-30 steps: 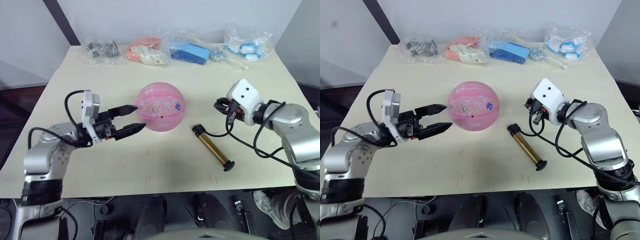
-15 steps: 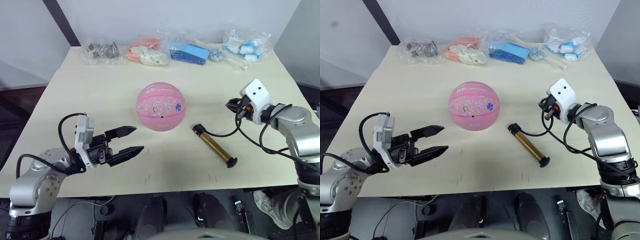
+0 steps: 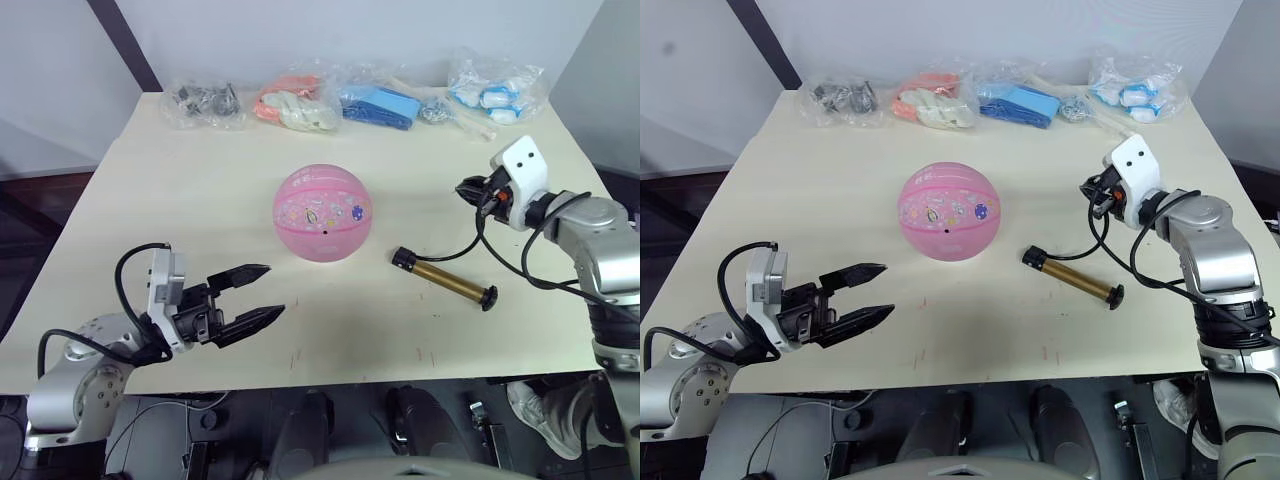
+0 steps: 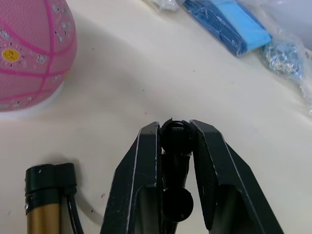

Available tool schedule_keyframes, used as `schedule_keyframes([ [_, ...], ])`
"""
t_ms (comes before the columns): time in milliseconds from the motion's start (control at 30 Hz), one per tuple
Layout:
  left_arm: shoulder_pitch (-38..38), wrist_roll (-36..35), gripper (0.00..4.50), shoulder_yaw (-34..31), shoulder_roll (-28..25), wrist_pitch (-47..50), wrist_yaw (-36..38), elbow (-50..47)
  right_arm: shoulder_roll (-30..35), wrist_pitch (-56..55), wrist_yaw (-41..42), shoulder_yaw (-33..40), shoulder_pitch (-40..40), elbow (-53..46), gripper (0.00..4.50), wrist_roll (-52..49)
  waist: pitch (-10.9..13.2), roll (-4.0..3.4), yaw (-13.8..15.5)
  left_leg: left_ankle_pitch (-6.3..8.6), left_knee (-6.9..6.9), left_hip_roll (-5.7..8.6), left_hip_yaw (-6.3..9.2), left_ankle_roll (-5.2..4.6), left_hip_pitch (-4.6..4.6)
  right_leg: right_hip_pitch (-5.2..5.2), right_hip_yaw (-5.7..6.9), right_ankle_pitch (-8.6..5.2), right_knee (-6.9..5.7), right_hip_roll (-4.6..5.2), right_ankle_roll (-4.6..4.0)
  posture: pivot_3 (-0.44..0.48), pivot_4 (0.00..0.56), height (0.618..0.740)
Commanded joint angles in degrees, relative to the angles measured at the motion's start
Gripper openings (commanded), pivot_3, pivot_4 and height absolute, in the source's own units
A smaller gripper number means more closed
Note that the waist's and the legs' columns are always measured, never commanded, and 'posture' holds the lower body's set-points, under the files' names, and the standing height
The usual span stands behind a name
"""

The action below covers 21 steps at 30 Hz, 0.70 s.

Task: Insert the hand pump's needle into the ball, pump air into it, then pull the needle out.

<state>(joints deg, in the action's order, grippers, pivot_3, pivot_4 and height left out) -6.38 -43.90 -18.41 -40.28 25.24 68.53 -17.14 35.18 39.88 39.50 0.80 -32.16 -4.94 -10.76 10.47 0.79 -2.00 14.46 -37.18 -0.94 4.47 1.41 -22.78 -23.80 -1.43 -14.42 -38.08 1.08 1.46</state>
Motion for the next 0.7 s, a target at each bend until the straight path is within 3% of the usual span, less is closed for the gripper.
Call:
schedule_keyframes([
  [33,0.21,0.07,4.50,0.42,-0.12,-1.37,0.49,-1.28,0.31,0.61,-0.68,2.58,1.05,-1.22,0.35,-1.57,0.00,0.00,-0.04,0.00,-0.01,0.00,-0.01,0.00,0.00,0.00,-0.01,0.00,-0.01,0.00,0.00,0.000,0.150,0.740],
  [200,0.85,-0.71,4.50,1.10,-0.45,-0.65,-0.22,-2.57,1.06,2.98,-1.00,4.79,3.12,-2.24,0.35,-3.62,0.00,0.00,-0.10,0.00,-0.06,-0.01,-0.03,0.00,0.04,0.00,-0.03,0.01,-0.10,-0.02,0.00,0.000,0.150,0.740],
  [400,3.30,-1.51,4.50,2.78,-0.27,1.74,-2.85,-4.71,4.34,7.28,-4.08,11.40,6.74,-7.82,3.46,-4.91,0.00,0.00,0.04,0.00,-0.11,-0.01,-0.04,0.00,0.05,0.00,-0.05,0.01,-0.16,-0.03,0.00,0.000,0.150,0.740],
  [700,7.53,-1.60,4.50,6.10,0.63,4.43,-6.57,-5.16,9.49,14.64,-3.44,23.80,13.47,-19.67,3.46,-12.52,-0.01,0.00,0.27,0.00,-0.15,-0.02,-0.10,0.00,0.14,0.02,-0.12,0.01,-0.29,-0.07,0.01,0.000,0.150,0.740],
])
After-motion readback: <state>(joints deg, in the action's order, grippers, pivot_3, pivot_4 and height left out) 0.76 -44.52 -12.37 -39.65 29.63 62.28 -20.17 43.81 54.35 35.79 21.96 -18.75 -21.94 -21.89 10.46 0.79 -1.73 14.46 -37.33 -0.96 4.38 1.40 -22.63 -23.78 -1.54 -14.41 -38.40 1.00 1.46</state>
